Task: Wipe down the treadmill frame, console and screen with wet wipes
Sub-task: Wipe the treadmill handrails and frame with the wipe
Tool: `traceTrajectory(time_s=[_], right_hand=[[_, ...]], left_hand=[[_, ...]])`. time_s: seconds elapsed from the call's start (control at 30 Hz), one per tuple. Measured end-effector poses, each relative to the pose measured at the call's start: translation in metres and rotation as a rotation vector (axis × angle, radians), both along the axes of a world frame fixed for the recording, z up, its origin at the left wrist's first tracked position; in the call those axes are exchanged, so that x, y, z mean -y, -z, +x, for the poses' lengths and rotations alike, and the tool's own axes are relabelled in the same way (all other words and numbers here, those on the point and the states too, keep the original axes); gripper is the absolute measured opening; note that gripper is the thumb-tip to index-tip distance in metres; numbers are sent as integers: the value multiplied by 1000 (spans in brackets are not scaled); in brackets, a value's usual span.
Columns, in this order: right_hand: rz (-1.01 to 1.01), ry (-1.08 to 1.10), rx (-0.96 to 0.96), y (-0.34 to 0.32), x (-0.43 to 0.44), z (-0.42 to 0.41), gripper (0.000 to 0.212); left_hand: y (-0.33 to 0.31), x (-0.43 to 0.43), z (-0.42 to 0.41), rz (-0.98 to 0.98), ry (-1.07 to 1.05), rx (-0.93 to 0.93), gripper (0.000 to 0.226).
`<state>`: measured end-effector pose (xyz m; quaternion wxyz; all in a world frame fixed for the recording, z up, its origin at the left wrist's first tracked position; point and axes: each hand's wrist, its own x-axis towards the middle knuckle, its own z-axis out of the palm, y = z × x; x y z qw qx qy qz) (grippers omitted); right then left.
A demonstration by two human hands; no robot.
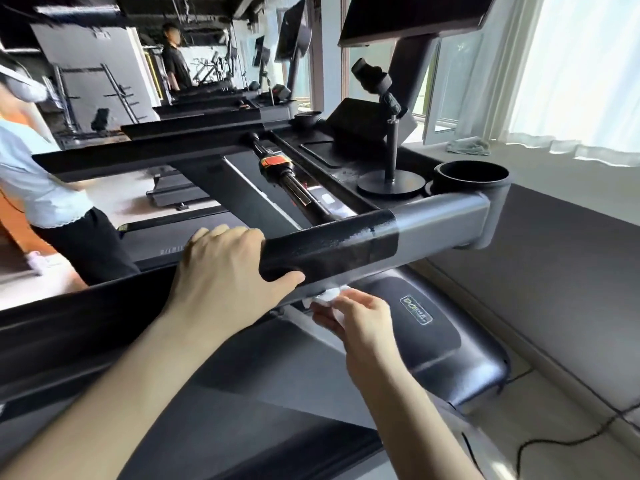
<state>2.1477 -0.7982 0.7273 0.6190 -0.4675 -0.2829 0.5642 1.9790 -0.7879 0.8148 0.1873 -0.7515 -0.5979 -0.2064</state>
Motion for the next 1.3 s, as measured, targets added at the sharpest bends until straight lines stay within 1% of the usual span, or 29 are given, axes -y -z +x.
traceTrajectory(time_s=[0.03, 0.07, 0.1, 0.2, 0.27, 0.33, 0.4, 0.47, 0.53, 0.57, 0.63, 0.7, 0.77, 0.8, 0.9, 0.97, 1.03, 1.1, 1.13, 1.2, 1.27, 1.3], right_hand=[[0, -31, -13, 0, 0, 0, 16], [3, -19, -33, -1, -1, 4, 15], [8, 33, -67, -2, -3, 13, 12], [72, 278, -217, -6, -12, 47, 8], [155, 362, -225, -11, -17, 62, 8], [181, 398, -158, -12, -20, 57, 9], [184, 411, -41, -6, -16, 39, 14], [238, 343, 97, 4, -7, 20, 17], [312, 266, 194, 10, -2, 12, 15], [337, 272, 231, 11, -3, 15, 13], [358, 367, 233, 10, -13, 33, 10], [332, 518, 194, 8, -25, 54, 9], [293, 659, 218, 9, -32, 67, 10], [299, 683, 235, 11, -32, 65, 9], [371, 598, 282, 16, -21, 33, 9], [454, 507, 405, 18, -9, 11, 11], [524, 446, 517, 20, -6, 11, 13], [529, 505, 570, 17, -13, 31, 15], [503, 557, 563, 16, -18, 42, 18], [436, 626, 452, 15, -30, 62, 18], [402, 638, 305, 12, -33, 62, 11], [410, 629, 275, 10, -31, 55, 9]], left_hand=[[1, 1, 1, 8, -9, 0, 63], [1, 2, 3, 11, -23, -4, 63], [2, 3, 5, 8, -41, -14, 63], [2, 4, 9, 4, -72, -34, 62], [2, 3, 10, 10, -78, -28, 63], [3, 4, 9, 13, -79, -21, 67], [4, 5, 9, 19, -71, -10, 69], [6, 5, 10, 29, -71, -7, 71], [5, 5, 10, 39, -73, -3, 72], [5, 5, 10, 34, -75, -4, 71], [6, 5, 9, 21, -75, -13, 69], [6, 5, 9, 26, -76, -16, 70], [7, 6, 10, 21, -75, -5, 72], [7, 6, 10, 22, -74, 3, 72], [6, 5, 10, 23, -73, 16, 72], [7, 5, 10, 21, -65, 16, 73], [6, 5, 10, 21, -63, 11, 72], [6, 6, 10, 18, -67, 14, 70], [7, 6, 10, 20, -69, 18, 68], [7, 5, 10, 26, -75, 8, 66], [8, 5, 10, 26, -86, -5, 67], [8, 5, 10, 31, -90, -4, 67]])
